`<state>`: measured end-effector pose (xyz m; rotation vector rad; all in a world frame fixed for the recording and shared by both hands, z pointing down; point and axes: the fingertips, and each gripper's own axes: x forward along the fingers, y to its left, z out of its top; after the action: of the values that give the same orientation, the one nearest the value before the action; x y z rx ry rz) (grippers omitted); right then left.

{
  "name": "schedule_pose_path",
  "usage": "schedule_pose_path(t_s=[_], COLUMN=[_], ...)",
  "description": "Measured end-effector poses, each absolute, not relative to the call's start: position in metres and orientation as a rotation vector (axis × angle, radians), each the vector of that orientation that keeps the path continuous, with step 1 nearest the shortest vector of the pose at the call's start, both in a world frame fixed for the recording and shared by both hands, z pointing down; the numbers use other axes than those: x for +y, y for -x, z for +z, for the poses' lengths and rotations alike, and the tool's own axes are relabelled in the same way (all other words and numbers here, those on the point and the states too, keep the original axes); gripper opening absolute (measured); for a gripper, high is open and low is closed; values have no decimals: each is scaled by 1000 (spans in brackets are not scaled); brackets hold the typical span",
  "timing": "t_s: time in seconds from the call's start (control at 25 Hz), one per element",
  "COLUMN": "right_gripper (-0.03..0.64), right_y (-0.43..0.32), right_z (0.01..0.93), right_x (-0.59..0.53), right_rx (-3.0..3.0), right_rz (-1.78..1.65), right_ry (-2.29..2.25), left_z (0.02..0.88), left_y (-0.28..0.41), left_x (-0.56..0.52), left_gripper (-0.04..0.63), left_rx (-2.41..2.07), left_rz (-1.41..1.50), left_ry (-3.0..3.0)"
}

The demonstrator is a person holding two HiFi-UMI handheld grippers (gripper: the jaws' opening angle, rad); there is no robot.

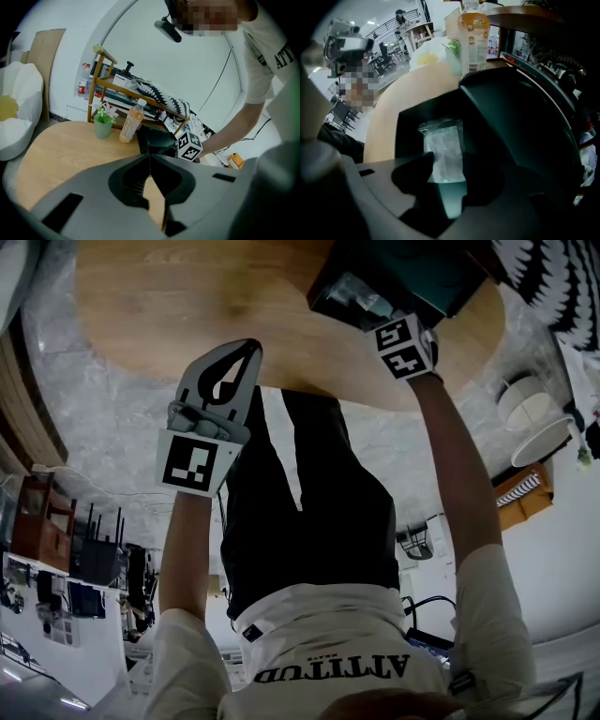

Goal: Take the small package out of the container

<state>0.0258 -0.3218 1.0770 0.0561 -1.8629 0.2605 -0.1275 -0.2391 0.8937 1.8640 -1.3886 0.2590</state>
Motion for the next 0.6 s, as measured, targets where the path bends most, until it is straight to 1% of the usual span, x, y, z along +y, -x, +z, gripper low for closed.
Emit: schedule_pose_path(t_s=[0.08, 0.16, 0.2, 0.48, 0.6], right_gripper=[202, 156, 73, 28, 25], right_y=[-26, -27, -27, -28, -28], right_z=[1077, 1076, 1075, 1064, 1055], right_x=[-323, -324, -325, -325, -326], right_rx=[-1870, -1875, -1877, -1893, -1901], right_rz=[251, 239, 234, 272, 283], right_ry=[-60, -66, -72, -77, -80], left_z=[894, 894, 893, 888, 881], left_y=[129, 130, 129, 131, 132], left_x=[-237, -235, -235, -232, -233], left_gripper=[26, 26, 26, 26, 26], left_rx=[-1389, -1387, -1386, -1388, -1393], left_rz=[260, 258, 256, 260, 262], left_ry=[-1859, -1856, -1855, -1860, -1867])
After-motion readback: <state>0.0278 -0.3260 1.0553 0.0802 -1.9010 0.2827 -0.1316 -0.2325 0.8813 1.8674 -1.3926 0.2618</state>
